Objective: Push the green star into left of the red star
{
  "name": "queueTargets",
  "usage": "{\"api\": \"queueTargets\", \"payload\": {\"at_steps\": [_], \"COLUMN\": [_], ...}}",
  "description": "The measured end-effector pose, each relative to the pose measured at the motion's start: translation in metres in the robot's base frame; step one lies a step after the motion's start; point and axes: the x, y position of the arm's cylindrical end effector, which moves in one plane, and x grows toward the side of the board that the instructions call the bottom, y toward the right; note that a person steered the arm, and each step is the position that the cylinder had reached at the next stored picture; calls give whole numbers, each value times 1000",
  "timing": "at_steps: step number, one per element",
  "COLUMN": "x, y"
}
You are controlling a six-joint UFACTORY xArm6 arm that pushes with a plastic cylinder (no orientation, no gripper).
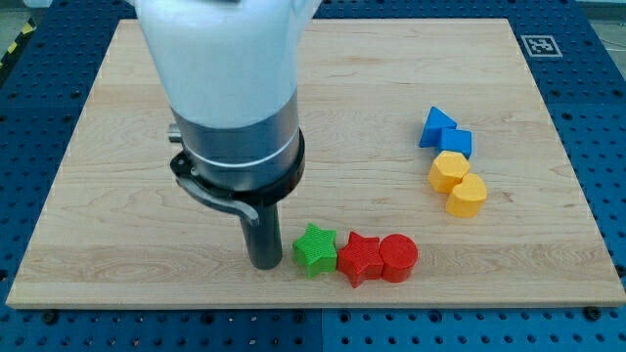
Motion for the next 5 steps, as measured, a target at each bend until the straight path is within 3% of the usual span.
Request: {"api": "queueTargets", "payload": {"at_steps": [3,4,5], "x": [3,7,-16], "y": [34,33,-1]}}
